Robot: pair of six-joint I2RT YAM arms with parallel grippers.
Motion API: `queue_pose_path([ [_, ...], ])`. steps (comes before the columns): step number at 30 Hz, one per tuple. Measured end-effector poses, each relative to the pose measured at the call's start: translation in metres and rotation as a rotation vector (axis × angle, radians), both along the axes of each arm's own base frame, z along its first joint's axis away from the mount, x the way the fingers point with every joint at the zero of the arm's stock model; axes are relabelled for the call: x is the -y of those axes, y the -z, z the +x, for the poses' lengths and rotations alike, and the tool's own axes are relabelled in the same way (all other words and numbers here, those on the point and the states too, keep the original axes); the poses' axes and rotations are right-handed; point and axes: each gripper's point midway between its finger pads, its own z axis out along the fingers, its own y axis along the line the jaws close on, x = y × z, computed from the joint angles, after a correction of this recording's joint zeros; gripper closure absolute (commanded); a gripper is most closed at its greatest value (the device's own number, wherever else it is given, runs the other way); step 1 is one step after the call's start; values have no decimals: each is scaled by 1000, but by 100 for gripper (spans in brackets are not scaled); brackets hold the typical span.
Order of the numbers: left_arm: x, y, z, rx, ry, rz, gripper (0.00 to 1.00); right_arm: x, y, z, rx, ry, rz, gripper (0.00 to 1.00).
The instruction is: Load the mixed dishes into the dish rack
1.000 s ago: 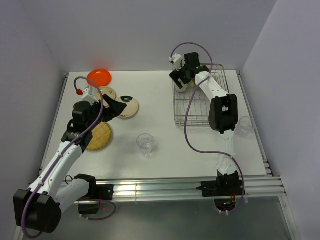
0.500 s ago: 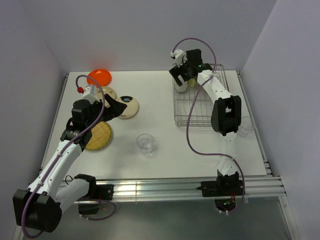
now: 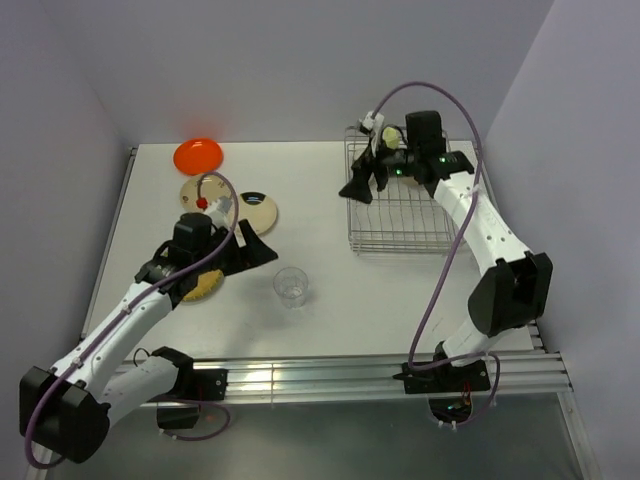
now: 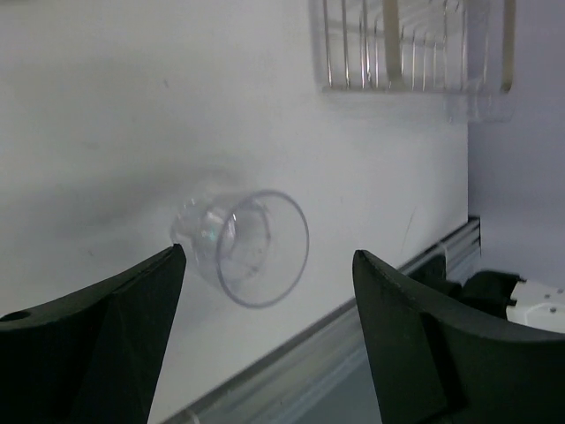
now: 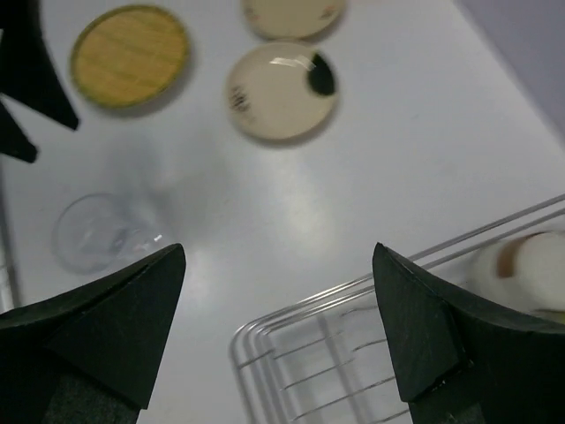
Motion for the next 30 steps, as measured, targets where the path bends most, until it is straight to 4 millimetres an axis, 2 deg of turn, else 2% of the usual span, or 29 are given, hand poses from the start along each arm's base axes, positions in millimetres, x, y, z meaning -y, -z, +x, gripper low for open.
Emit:
queue_pose_path([
  [4,14,22,-26,-107,23,43,30,-6,40,-51,-168,-75,55,7],
  [6,16,32,-31,-147,10,73,32,-5,61,-67,-247,-83,61,7],
  [9,19,53,-36,-208,-10,133,33,-3,77,-79,-298,-78,57,7],
  [12,24,82,-43,-283,-5,226,41,-2,78,-84,-299,-76,59,7],
  [15,29,107,-50,-348,6,312,48,-2,68,-85,-265,-77,69,7],
  [16,31,113,-53,-361,11,334,57,-2,65,-85,-255,-77,72,7],
  [18,34,121,-54,-372,9,377,66,-2,58,-86,-233,-80,79,7],
  [20,35,123,-54,-369,-3,412,81,-2,54,-87,-217,-80,84,7],
  [22,36,121,-51,-352,-14,430,88,-2,51,-87,-206,-81,87,7],
  [27,38,111,-42,-303,-25,421,93,-1,53,-90,-207,-86,87,8],
  [30,44,91,-37,-238,-14,361,98,-2,57,-94,-220,-91,93,10],
])
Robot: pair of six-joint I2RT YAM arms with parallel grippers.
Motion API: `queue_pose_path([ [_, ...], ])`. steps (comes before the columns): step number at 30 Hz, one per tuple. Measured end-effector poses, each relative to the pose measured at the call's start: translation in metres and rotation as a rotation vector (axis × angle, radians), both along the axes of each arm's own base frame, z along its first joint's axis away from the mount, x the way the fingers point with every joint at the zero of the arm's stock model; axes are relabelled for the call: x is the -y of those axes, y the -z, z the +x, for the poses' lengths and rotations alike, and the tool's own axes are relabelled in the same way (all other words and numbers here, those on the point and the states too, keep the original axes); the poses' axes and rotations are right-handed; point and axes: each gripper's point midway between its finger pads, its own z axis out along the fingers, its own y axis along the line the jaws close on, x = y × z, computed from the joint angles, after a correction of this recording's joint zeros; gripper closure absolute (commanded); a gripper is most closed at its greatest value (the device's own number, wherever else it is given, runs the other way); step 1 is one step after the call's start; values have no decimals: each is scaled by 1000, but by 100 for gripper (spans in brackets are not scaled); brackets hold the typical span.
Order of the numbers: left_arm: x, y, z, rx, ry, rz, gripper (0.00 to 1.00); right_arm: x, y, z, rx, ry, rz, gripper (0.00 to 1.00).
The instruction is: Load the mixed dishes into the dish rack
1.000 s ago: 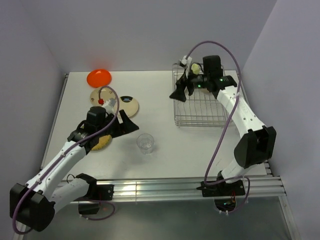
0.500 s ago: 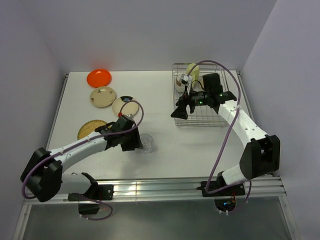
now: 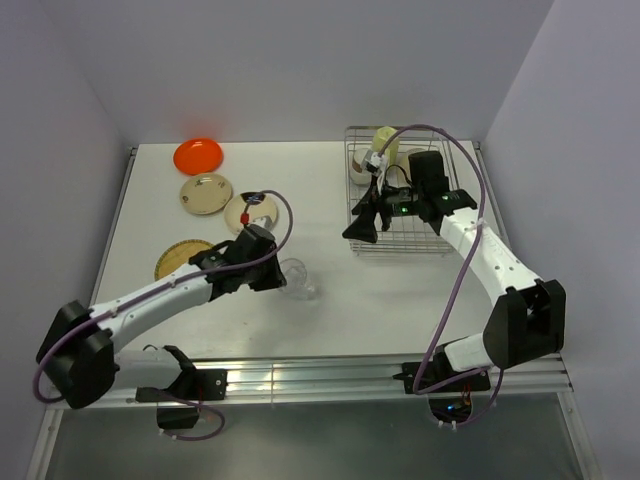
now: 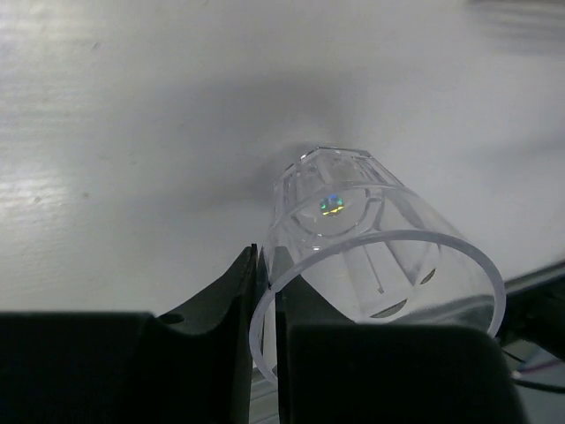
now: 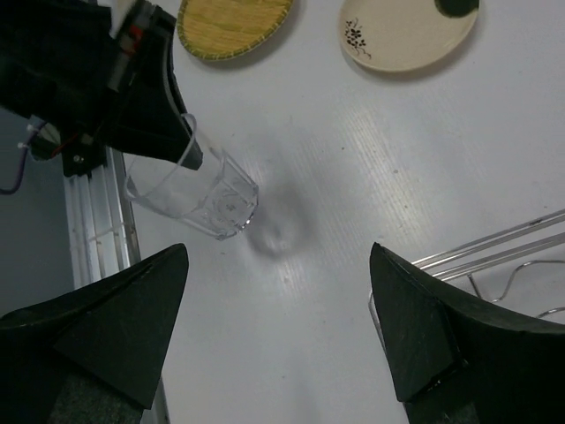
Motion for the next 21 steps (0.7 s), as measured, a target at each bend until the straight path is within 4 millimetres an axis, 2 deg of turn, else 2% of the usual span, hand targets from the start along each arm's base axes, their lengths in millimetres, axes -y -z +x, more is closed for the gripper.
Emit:
queue_pose_path([
  [4,14,-54,19,150,18,-222,100,-7,-3,-6,-89,13,72,11],
  [8,9,-103,45,303,9,-465,100,-21,-28,-2,-233,61,228,10],
  [11,9,-126,61,369,24,-607,100,-31,-51,8,-353,110,367,5],
  [14,20,-144,70,404,73,-721,100,-37,-65,18,-515,167,486,2],
  [21,43,-171,80,419,173,-899,100,-44,-70,35,-858,293,631,0],
])
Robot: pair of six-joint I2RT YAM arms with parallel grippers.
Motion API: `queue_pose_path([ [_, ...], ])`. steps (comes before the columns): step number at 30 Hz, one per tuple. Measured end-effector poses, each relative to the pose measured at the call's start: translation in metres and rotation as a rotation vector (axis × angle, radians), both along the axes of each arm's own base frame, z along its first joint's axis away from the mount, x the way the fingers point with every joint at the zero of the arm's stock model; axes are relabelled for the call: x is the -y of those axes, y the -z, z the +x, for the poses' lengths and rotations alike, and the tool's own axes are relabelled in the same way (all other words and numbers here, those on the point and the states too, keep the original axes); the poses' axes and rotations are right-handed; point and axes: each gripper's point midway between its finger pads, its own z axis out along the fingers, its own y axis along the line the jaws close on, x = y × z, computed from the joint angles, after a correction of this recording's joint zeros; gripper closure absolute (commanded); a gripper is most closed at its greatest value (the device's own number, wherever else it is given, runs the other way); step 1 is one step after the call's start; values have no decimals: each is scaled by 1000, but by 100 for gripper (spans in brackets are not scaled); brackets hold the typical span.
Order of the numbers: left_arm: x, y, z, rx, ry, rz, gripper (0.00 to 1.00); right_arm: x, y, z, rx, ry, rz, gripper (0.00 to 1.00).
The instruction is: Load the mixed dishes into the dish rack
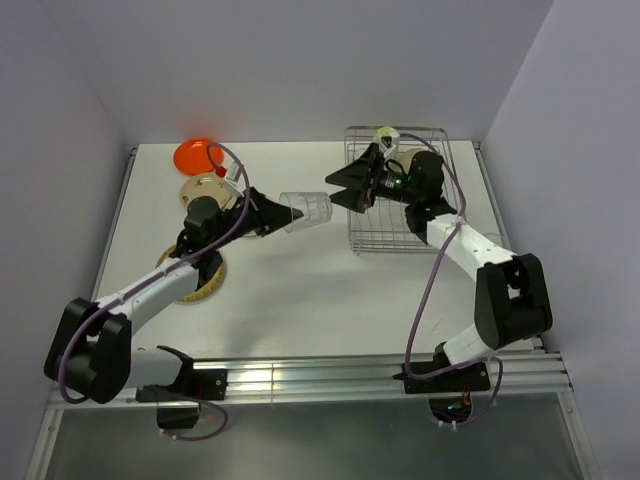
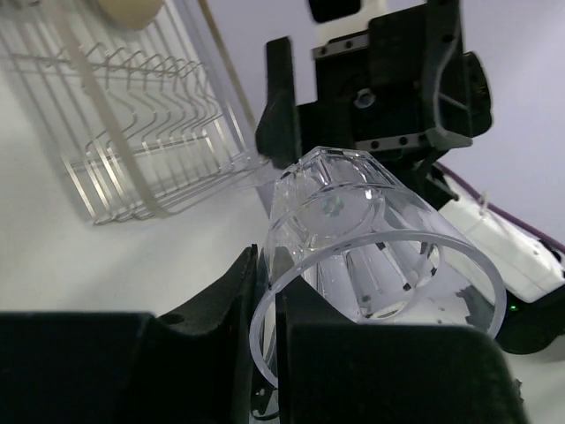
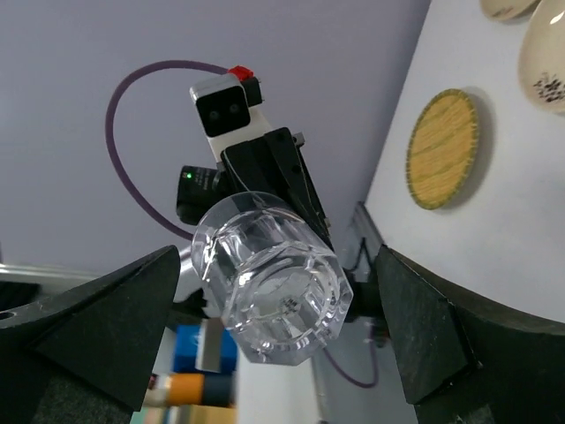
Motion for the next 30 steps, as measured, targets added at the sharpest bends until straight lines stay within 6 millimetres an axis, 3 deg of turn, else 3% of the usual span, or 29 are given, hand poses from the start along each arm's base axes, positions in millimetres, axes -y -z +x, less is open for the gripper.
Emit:
queue_pose_path([
  [7,11,-36,9,87,52,-72,100,-13,-10,-7,-150,-12,71,0],
  [18,15,-32,19,86,73,-99,100,-34,-26,-25,-221,-90,141,12],
  [21,15,-34,19,93,77,-106,100,-35,-26,-24,-242,-92,147,25],
  [24,14,-37,19,100,81,-113,99,-35,-26,-24,-254,-93,151,46],
  [25,13,-37,19,101,82,-114,96,-35,-26,-24,-263,-92,154,62],
  [27,13,-37,19,98,84,-114,87,-35,-26,-24,-257,-93,155,74],
  [28,13,-37,19,97,84,-113,74,-35,-26,-24,-256,-94,156,84],
  [30,12,-36,20,96,81,-113,61,-36,-24,-23,-248,-99,158,90],
])
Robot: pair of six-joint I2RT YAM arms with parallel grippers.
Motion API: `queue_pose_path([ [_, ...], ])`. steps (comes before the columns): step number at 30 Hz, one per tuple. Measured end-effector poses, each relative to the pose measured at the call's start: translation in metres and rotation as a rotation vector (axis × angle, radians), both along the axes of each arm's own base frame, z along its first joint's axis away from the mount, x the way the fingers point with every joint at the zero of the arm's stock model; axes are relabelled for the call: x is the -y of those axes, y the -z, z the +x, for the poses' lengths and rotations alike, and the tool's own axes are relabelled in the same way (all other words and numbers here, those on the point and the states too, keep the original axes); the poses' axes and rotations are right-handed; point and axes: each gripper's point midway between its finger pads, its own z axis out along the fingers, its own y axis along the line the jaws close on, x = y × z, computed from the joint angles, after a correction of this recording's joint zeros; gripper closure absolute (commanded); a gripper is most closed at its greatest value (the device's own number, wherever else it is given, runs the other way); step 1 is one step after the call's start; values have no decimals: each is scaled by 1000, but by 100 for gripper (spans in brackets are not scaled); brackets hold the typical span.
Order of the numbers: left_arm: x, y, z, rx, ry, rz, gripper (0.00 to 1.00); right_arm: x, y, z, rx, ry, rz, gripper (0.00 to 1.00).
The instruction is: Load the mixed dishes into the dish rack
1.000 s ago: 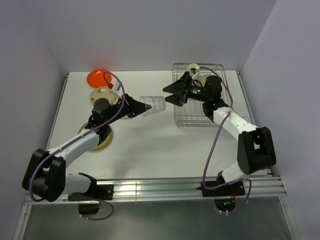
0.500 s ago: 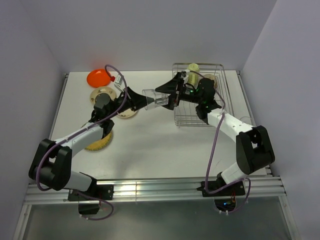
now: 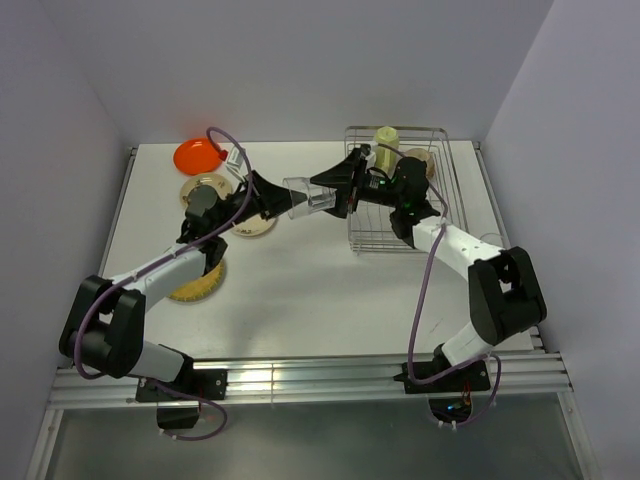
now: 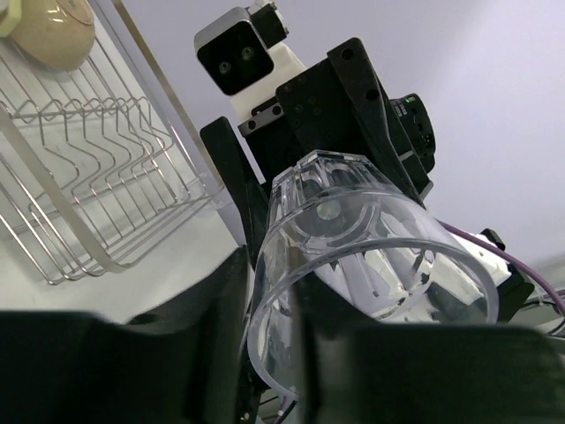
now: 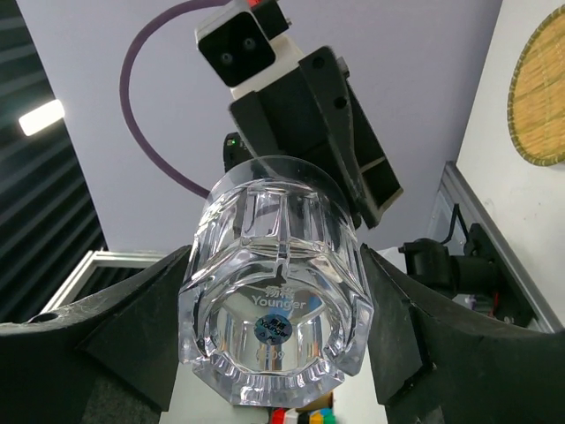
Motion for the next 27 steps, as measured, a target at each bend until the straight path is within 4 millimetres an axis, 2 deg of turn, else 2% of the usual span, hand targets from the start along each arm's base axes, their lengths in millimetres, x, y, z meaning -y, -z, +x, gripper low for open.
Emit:
queue_pose_path([
  [1,-1,0,1,-1,-3,0,48,0,2,0,2,-4,-1,93],
  [4,-3,0,3,-3,-10,4,29,0,8,2,21,-15,-11,97],
  [6,-4,1,5,-2,-13,10,23,2,11,4,56,-27,-21,98],
  [11,-13,9,7,-13,-47,62,21,19,13,16,191,-23,-49,100],
  [16,-35,1,4,34,-147,161,17,45,13,33,332,13,-109,100],
  [20,-58,-7,1,91,-267,260,14,69,17,68,449,92,-272,100],
  [22,-69,-9,-2,113,-321,305,14,83,15,95,548,176,-420,100],
  [27,-91,-1,-7,123,-408,373,14,120,20,136,743,317,-776,100],
])
